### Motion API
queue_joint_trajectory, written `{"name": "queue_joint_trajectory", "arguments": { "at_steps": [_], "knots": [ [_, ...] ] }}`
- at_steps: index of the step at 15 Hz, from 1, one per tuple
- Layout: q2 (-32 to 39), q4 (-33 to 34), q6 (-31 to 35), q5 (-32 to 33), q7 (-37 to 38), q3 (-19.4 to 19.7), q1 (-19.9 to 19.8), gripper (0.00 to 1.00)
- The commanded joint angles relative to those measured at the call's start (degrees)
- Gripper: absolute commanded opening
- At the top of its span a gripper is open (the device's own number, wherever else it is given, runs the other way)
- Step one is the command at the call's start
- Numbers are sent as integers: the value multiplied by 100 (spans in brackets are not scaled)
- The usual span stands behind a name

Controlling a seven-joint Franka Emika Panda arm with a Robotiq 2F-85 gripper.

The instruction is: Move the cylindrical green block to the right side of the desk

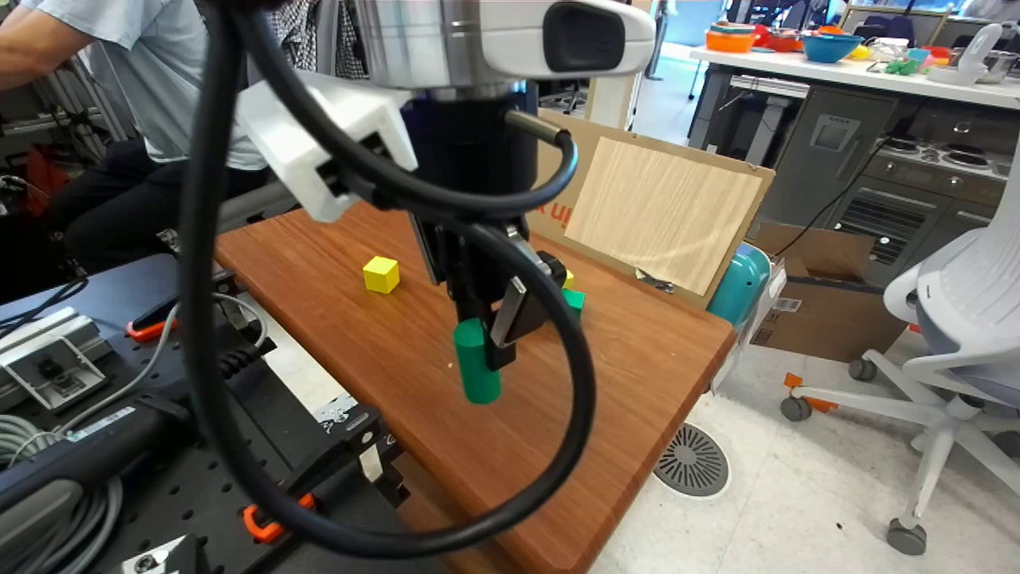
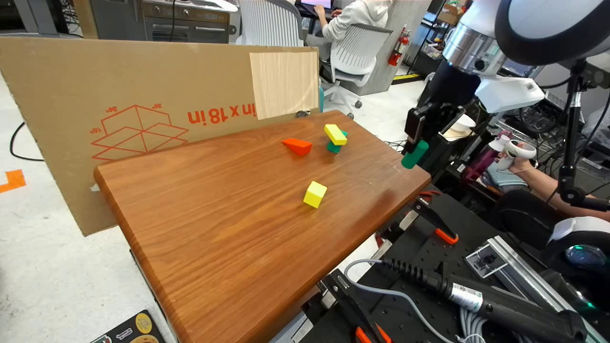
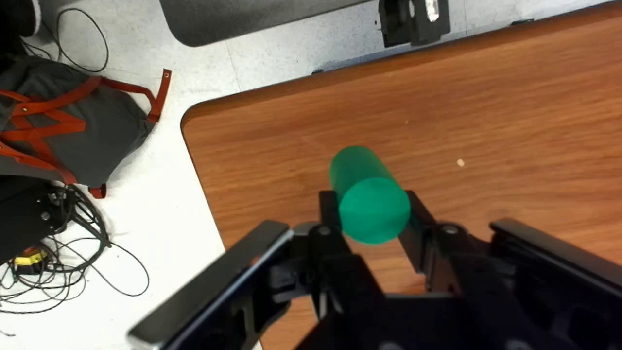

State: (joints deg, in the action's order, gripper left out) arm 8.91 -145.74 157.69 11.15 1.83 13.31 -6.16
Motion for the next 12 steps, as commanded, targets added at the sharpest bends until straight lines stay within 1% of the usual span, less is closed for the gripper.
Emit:
{"name": "queue_joint_trajectory", "arguments": {
  "at_steps": [1, 4, 7, 10, 11, 12],
  "knots": [
    [519, 449, 101, -427, -137, -193, -145, 9],
    [955, 765, 94, -719, -221, -322, -158, 9],
    [1316, 1073, 13, -831, -246, -409, -146, 9],
    [1381, 1269, -24, -875, -279, -481, -162, 9],
    [1364, 1295, -43, -924, -326, -534, -193, 59],
    [1239, 1258, -86, -918, -386, -557, -203, 61]
  ]
}}
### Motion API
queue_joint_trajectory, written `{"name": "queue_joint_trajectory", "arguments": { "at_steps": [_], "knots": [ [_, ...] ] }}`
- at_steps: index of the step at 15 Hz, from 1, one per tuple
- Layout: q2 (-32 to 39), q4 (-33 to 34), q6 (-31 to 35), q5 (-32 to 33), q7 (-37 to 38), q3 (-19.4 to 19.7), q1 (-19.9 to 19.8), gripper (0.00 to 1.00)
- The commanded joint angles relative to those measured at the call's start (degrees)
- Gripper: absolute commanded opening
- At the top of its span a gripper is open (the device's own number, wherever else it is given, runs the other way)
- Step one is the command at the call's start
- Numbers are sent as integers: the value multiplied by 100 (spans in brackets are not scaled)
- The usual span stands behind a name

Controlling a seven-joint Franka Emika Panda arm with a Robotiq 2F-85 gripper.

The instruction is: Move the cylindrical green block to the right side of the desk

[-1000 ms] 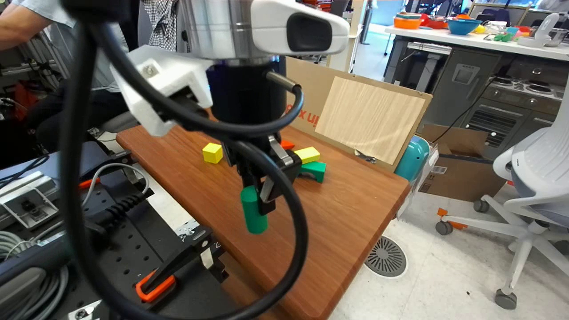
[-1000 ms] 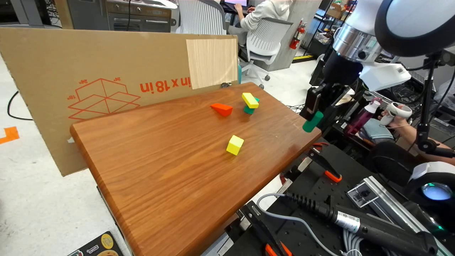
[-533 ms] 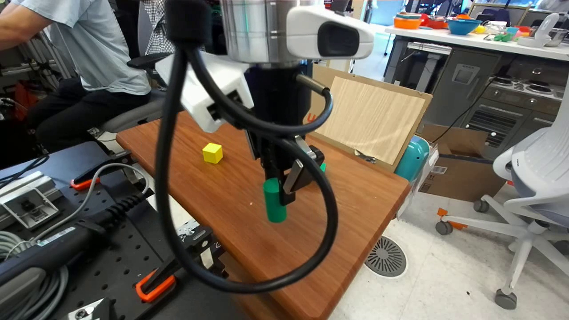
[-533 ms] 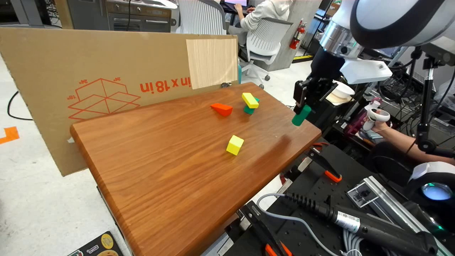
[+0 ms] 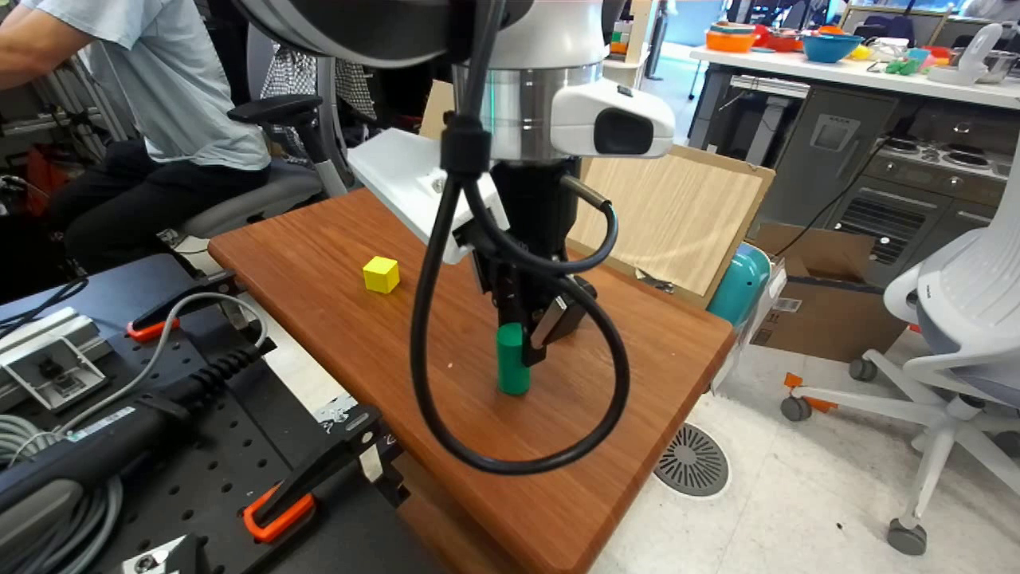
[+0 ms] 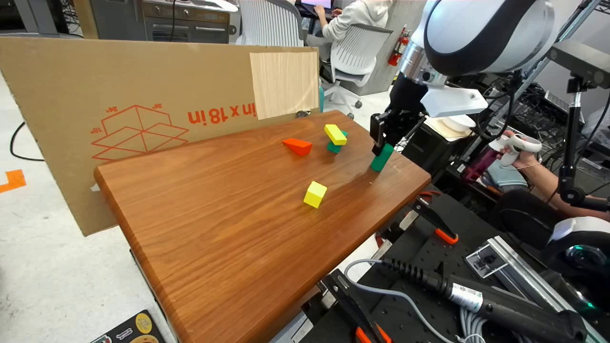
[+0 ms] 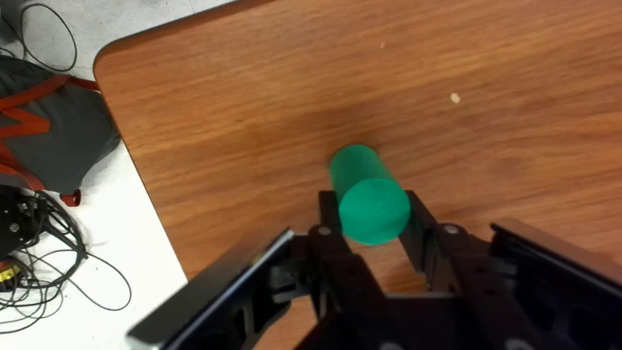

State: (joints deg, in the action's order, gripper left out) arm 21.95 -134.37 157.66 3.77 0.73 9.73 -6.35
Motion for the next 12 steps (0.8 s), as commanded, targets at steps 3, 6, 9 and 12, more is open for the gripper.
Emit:
{"name": "queue_joint_trajectory", "arguments": {
  "at_steps": [3, 6, 9, 12],
  "knots": [
    [-540, -135, -94, -237, -506, -309, -205, 81],
    [-1372, -591, -74, 16, -692, -302, -56, 100],
    [-2264, -1003, -192, 181, -1064, -480, 95, 100],
    [-2930, -1116, -774, -322, -1466, -766, 330, 100]
  ]
}}
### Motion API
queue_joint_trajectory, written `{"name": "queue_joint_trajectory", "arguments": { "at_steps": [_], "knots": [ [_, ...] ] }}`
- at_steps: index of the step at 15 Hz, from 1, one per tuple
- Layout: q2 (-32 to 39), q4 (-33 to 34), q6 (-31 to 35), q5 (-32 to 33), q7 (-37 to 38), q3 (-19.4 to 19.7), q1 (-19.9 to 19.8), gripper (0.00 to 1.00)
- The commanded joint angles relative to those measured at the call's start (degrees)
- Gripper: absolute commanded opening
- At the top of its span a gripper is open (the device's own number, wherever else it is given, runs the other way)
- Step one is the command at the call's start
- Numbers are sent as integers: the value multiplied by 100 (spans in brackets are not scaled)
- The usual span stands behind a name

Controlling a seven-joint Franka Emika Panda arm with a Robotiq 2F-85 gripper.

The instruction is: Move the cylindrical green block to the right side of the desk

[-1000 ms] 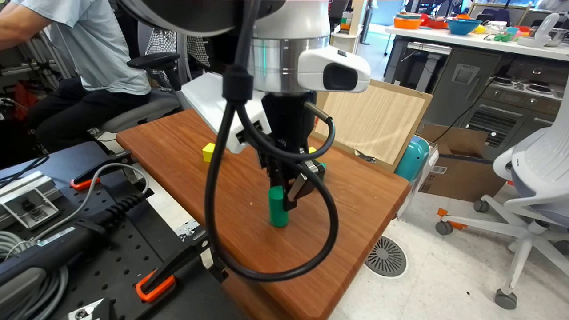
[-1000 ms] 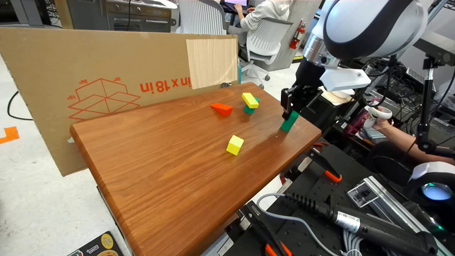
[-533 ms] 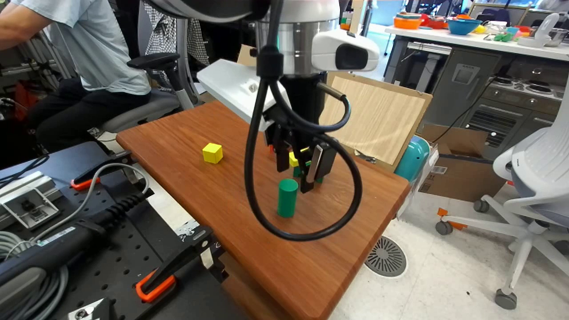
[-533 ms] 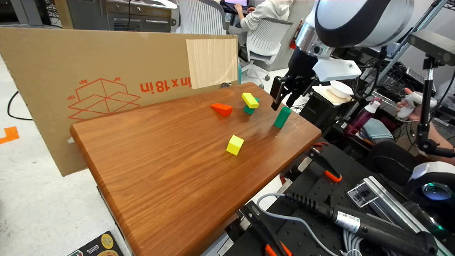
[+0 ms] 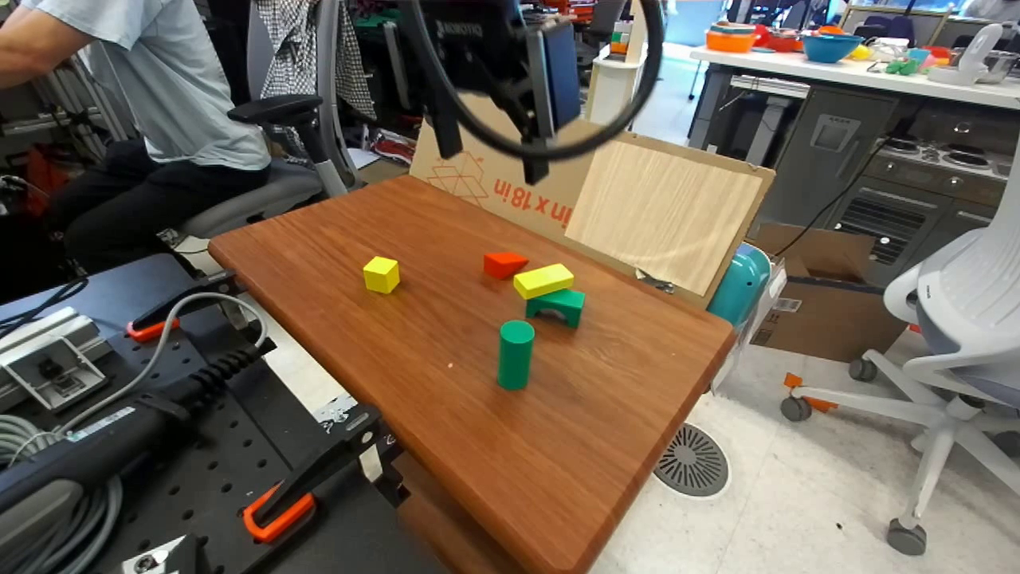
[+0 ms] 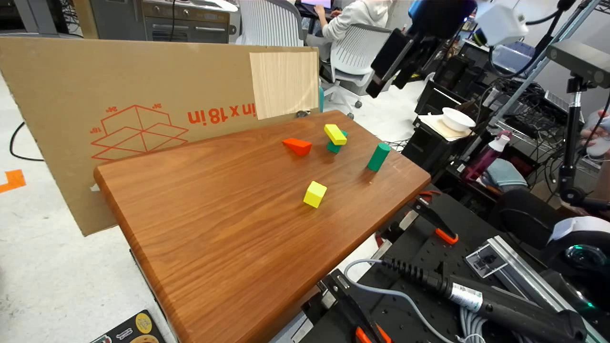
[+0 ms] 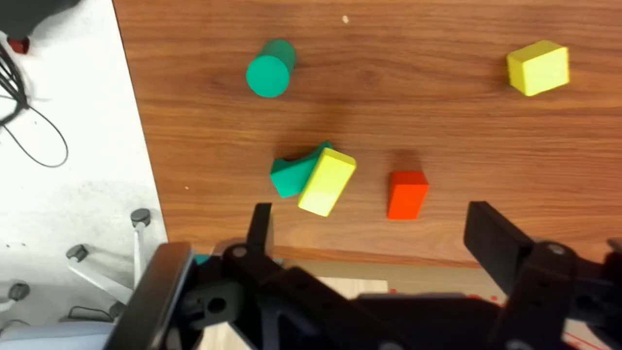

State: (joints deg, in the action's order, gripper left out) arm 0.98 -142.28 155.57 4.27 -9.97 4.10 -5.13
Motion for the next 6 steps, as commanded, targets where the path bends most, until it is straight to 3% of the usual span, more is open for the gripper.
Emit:
{"name": "queue_joint_trajectory", "arguments": {
  "at_steps": [1, 2, 6],
  "knots": [
    [-983, -295, -836, -537, -312, -250, 324, 100],
    [-504, -125, -448, -224, -121, -140, 206, 100],
    [-901, -228, -770, -360, -124, -230, 375, 100]
  ]
}}
